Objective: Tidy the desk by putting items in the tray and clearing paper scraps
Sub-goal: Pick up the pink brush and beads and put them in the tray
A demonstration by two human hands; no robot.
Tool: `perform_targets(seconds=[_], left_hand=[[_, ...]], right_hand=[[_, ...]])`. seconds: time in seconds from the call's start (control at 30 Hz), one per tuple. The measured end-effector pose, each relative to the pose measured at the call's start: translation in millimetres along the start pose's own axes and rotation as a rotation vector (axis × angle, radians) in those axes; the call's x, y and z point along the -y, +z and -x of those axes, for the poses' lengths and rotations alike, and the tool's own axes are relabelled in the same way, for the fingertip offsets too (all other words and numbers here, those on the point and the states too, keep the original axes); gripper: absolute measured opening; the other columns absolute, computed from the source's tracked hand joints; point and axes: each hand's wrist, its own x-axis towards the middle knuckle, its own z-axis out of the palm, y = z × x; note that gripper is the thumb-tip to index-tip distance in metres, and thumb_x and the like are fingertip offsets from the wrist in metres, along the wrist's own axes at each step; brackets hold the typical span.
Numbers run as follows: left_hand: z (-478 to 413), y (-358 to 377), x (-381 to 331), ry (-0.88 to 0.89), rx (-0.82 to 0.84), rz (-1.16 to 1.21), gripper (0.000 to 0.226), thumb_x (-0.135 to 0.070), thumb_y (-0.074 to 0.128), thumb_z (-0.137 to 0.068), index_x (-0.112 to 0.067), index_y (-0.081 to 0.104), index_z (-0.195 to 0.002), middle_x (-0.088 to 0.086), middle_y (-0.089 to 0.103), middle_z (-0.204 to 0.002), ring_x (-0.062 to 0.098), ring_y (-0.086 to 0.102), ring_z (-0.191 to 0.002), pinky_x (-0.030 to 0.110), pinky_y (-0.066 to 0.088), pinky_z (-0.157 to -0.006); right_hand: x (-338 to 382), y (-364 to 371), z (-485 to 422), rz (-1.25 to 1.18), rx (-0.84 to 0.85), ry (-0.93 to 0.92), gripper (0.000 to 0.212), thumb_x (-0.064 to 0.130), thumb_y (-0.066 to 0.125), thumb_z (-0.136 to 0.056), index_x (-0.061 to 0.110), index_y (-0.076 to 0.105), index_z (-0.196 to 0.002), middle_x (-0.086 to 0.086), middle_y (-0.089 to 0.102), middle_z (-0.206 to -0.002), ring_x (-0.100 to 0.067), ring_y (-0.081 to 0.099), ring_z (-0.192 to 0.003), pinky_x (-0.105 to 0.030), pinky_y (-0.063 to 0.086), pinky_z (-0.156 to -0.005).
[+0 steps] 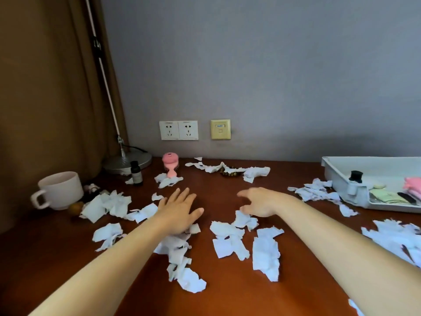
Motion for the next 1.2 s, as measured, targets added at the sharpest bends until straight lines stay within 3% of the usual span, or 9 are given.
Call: perform_targets(seconds=[0.1,0.23,0.43,0.67,0.77,0.87,1.2], left_hand=[[-14.9,0.6,21.2,-0.085,-0.069,0.041,0.064,-0.055,0.023,-0.097,-0.025,0.009,-0.152,-0.001,-0.002,-0.161,0.021,-0.005,-0.149,0.047,0.003,-0.119],[-36.6,2.4,41.6,-0.163,-0.066,0.076,0.067,-0.054,0.025,-0.097,-0.023,0.003,-0.152,0.001,-0.002,-0.161,0.022,-0.005,-0.149,0.045,0.005,-0.119],[-70.6,3.8,57.7,-0.155,-0.071,0.039,0.069,-0.053,0.026,-0.097,-0.020,0.001,-0.152,0.004,-0.005,-0.161,0.022,-0.005,-0.149,0.043,0.004,-0.119],[-121.5,-11.5,72.3,-0.141,-0.109,-0.018,0.073,-0.053,0.028,-0.097,-0.014,0.000,-0.151,0.008,-0.005,-0.161,0.023,-0.006,-0.149,0.042,0.004,-0.119],[-145.0,-18.0,76.5,-0.218,-0.134,-0.025,0.074,-0.055,0.030,-0.095,-0.005,0.015,-0.149,0.014,0.015,-0.158,0.027,0.011,-0.147,0.042,0.014,-0.117],[-169.5,-20.8,79.2,-0.323,-0.206,0.005,0.062,-0.053,0.033,-0.095,-0.005,0.043,-0.133,0.015,0.049,-0.136,0.030,0.040,-0.129,0.042,0.030,-0.105],[-201.7,-14.4,74.5,-0.517,-0.308,0.074,0.036,-0.039,0.051,-0.092,-0.013,0.055,-0.117,0.011,0.058,-0.126,0.030,0.048,-0.123,0.039,0.033,-0.101]], right_hand=[[9.6,5.1,-22.0,0.016,-0.018,0.012,0.058,0.036,0.042,-0.098,0.021,0.021,-0.150,-0.009,0.019,-0.158,-0.029,0.026,-0.143,-0.038,0.028,-0.114],[18.0,15.0,-60.0,0.055,-0.070,0.054,0.057,0.042,0.039,-0.098,0.018,0.026,-0.148,-0.011,0.028,-0.153,-0.033,0.029,-0.139,-0.044,0.031,-0.112],[19.6,24.6,-111.3,0.042,-0.271,0.157,0.057,0.043,0.032,-0.099,0.015,0.024,-0.148,-0.011,0.022,-0.155,-0.034,0.020,-0.142,-0.046,0.026,-0.112],[22.8,29.7,-156.1,0.049,-0.417,0.181,0.054,0.042,0.028,-0.098,0.015,0.029,-0.145,-0.007,0.035,-0.149,-0.030,0.027,-0.138,-0.045,0.024,-0.111],[22.7,29.7,-161.6,0.052,-0.470,0.188,0.051,0.041,0.030,-0.097,0.014,0.038,-0.140,-0.007,0.041,-0.143,-0.029,0.032,-0.133,-0.042,0.029,-0.107],[22.2,30.0,-162.4,0.055,-0.549,0.179,0.046,0.039,0.036,-0.095,0.013,0.046,-0.132,-0.006,0.048,-0.134,-0.027,0.039,-0.127,-0.039,0.035,-0.102],[20.3,30.5,-160.5,0.091,-0.568,0.105,0.043,0.040,0.035,-0.098,0.011,0.059,-0.118,-0.006,0.050,-0.125,-0.025,0.041,-0.119,-0.039,0.035,-0.100]])
